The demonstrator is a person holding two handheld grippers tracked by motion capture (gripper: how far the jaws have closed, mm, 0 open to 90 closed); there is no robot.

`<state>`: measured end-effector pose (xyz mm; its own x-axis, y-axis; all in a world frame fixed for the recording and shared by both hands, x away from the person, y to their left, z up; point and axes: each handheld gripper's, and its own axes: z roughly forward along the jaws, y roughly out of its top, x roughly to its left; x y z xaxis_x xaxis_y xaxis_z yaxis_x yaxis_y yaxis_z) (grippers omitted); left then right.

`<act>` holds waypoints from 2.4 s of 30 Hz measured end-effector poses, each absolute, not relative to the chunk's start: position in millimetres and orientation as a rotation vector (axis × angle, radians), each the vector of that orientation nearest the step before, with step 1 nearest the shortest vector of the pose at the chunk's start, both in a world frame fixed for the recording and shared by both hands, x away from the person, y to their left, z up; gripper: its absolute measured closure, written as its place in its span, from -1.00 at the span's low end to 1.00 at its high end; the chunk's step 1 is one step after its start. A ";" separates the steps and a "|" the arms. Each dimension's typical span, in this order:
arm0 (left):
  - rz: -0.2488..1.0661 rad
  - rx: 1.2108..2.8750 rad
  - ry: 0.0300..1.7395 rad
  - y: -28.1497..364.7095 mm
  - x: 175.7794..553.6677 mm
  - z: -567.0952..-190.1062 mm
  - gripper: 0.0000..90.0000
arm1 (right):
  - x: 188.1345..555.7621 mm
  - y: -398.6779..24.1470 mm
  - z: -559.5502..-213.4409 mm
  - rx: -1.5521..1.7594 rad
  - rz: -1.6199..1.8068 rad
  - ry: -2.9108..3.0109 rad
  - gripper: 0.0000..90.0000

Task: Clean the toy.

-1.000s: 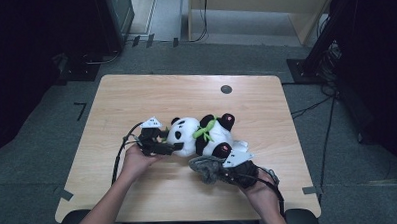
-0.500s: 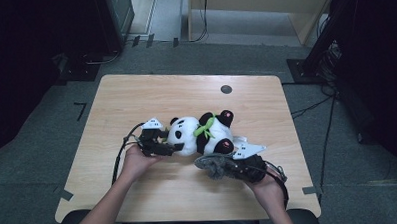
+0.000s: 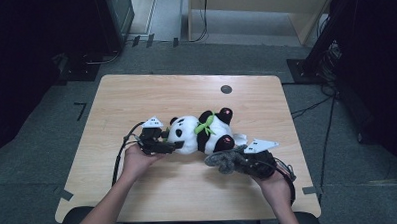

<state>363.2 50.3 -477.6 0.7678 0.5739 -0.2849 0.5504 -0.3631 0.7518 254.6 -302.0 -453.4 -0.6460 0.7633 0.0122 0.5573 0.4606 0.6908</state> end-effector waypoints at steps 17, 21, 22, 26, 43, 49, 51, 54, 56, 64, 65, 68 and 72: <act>0.065 2.055 0.835 49.6 359.2 -477.0 -0.22 | 285.9 -357.9 -447.5 1.261 0.992 2.249 0.71; 0.062 2.055 0.841 49.7 358.9 -476.5 -0.22 | 300.1 -365.7 -446.9 1.295 1.026 2.211 0.72; 0.065 2.055 0.845 49.4 358.6 -476.0 -0.20 | 304.2 -367.3 -447.2 1.309 1.036 2.204 0.72; 0.076 2.054 0.854 48.5 357.6 -474.7 -0.15 | 322.2 -371.2 -450.8 1.365 1.064 2.177 0.72; 0.114 2.026 0.875 55.3 351.8 -476.0 -0.16 | 368.5 -389.0 -490.9 1.514 0.943 2.146 0.72; 0.111 2.011 0.877 56.0 351.4 -477.8 -0.24 | 373.4 -392.9 -500.8 1.548 0.974 2.142 0.62; 0.102 2.007 0.878 56.4 352.1 -478.0 -0.28 | 372.6 -393.6 -499.8 1.556 0.980 2.137 0.49; 0.097 2.003 0.875 56.7 352.7 -478.2 -0.33 | 371.4 -395.2 -497.7 1.582 1.007 2.129 0.28; 0.095 2.003 0.870 56.8 352.8 -478.2 -0.36 | 370.1 -396.2 -495.2 1.597 1.027 2.120 0.18; 0.076 1.999 0.869 57.4 354.4 -477.8 -0.47 | 361.6 -394.7 -481.9 1.580 1.101 2.104 -0.05; 0.071 2.000 0.868 57.5 354.6 -477.6 -0.48 | 360.1 -393.7 -479.6 1.571 1.100 2.104 -0.07; 0.062 1.999 0.867 57.9 355.3 -476.8 -0.52 | 354.3 -391.0 -471.9 1.539 1.128 2.091 -0.15; 0.032 1.992 0.867 59.0 356.6 -476.5 -0.57 | 345.5 -384.4 -461.4 1.499 1.201 2.086 -0.28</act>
<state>356.6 59.0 -476.5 0.7502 0.5852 -0.3078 0.5609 -0.3170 0.7648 345.5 -384.4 -461.4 -0.4076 0.8874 0.2156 0.6321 0.1038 0.7679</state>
